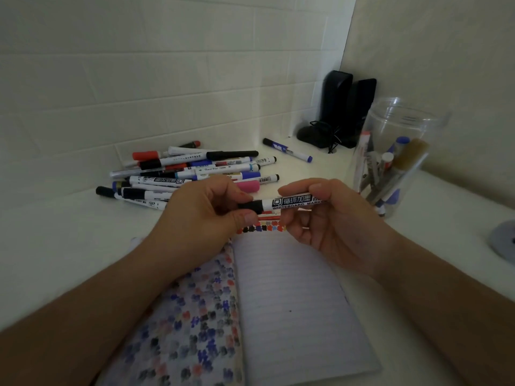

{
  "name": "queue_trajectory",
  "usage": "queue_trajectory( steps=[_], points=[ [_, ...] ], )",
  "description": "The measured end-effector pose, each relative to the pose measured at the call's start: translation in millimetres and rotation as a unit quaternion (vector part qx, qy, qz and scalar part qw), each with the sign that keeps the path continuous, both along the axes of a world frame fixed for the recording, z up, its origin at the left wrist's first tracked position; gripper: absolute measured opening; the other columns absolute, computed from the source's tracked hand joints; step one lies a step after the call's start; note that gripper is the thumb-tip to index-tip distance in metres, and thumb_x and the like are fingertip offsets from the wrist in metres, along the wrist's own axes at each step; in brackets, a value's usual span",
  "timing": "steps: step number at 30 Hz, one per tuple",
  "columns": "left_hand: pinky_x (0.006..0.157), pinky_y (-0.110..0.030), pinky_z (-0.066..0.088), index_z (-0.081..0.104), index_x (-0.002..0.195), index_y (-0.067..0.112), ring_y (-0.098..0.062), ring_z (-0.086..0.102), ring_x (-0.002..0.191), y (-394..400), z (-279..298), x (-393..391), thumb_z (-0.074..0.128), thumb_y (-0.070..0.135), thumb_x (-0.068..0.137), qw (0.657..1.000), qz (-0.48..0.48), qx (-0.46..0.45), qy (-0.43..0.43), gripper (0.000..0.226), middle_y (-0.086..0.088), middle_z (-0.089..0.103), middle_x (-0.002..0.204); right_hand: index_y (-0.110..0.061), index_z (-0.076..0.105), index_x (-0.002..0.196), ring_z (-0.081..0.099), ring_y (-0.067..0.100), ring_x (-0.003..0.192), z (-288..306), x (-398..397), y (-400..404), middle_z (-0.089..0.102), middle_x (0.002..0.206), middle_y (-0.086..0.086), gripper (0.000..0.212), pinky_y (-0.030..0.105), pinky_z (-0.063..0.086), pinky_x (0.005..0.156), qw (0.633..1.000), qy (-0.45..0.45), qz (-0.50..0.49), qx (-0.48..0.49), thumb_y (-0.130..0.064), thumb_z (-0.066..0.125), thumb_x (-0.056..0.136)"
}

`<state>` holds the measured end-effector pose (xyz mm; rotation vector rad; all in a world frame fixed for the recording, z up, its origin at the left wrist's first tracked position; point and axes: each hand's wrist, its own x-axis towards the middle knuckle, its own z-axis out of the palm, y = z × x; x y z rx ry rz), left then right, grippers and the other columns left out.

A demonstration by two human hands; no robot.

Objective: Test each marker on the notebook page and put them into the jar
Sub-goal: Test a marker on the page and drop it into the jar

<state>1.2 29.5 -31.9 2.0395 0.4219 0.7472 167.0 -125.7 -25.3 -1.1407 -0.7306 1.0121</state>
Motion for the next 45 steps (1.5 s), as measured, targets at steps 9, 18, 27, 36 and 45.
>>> queue_trajectory(
  steps=[9, 18, 27, 36, 45],
  points=[
    [0.079, -0.014, 0.053, 0.07, 0.092, 0.033, 0.005, 0.07, 0.088, 9.3, -6.3, 0.0, 0.083, 0.026, 0.081, 0.996, 0.038, 0.072, 0.028, 0.018, 0.017, 0.075, 0.092, -0.016, 0.065, 0.099, 0.063, 0.026, 0.069, 12.1, -19.0, 0.8, 0.064, 0.075, 0.01, 0.022, 0.036, 0.051, 0.062, 0.985, -0.16, -0.068, -0.02, -0.01, 0.045, 0.106],
    [0.098, -0.039, 0.048, 0.068, 0.105, 0.045, -0.002, 0.055, 0.109, 14.9, -13.2, -2.0, 0.067, 0.048, 0.088, 0.961, -0.017, 0.269, 0.064, 0.018, 0.029, 0.065, 0.107, -0.036, 0.052, 0.106, 0.073, 0.023, 0.069, 85.1, 5.4, -35.4, 0.069, 0.1, 0.011, 0.036, 0.029, 0.06, 0.063, 0.841, -0.416, -0.342, 0.053, -0.014, 0.077, 0.092],
    [0.103, -0.041, 0.041, 0.066, 0.121, 0.042, -0.013, 0.049, 0.114, 19.9, -23.5, 2.1, 0.067, 0.046, 0.09, 0.94, 0.068, 0.309, 0.127, 0.031, 0.017, 0.064, 0.126, -0.031, 0.045, 0.108, 0.065, 0.019, 0.07, 155.5, 70.9, -73.8, 0.061, 0.094, -0.015, 0.026, 0.037, 0.059, 0.073, 0.669, -0.517, -0.53, 0.068, -0.034, 0.066, 0.093],
    [0.103, -0.045, 0.043, 0.066, 0.122, 0.045, -0.016, 0.05, 0.118, 21.8, -25.5, 4.4, 0.056, 0.054, 0.093, 0.933, 0.08, 0.303, 0.177, 0.032, 0.016, 0.064, 0.127, -0.027, 0.055, 0.096, 0.065, 0.017, 0.07, 111.3, 84.1, -43.9, 0.067, 0.083, 0.0, 0.008, 0.032, 0.053, 0.061, 0.68, -0.62, -0.352, -0.169, -0.033, 0.055, 0.102],
    [0.111, -0.05, 0.036, 0.058, 0.129, 0.051, -0.017, 0.041, 0.133, 20.3, -24.5, 6.9, 0.052, 0.049, 0.098, 0.941, 0.072, 0.265, 0.198, 0.031, 0.015, 0.056, 0.139, -0.026, 0.069, 0.074, 0.063, 0.019, 0.062, 94.1, 91.8, -34.9, 0.067, 0.064, -0.003, 0.052, 0.029, 0.043, 0.062, 0.587, -0.721, -0.315, -0.19, -0.056, 0.04, 0.103]
  ],
)
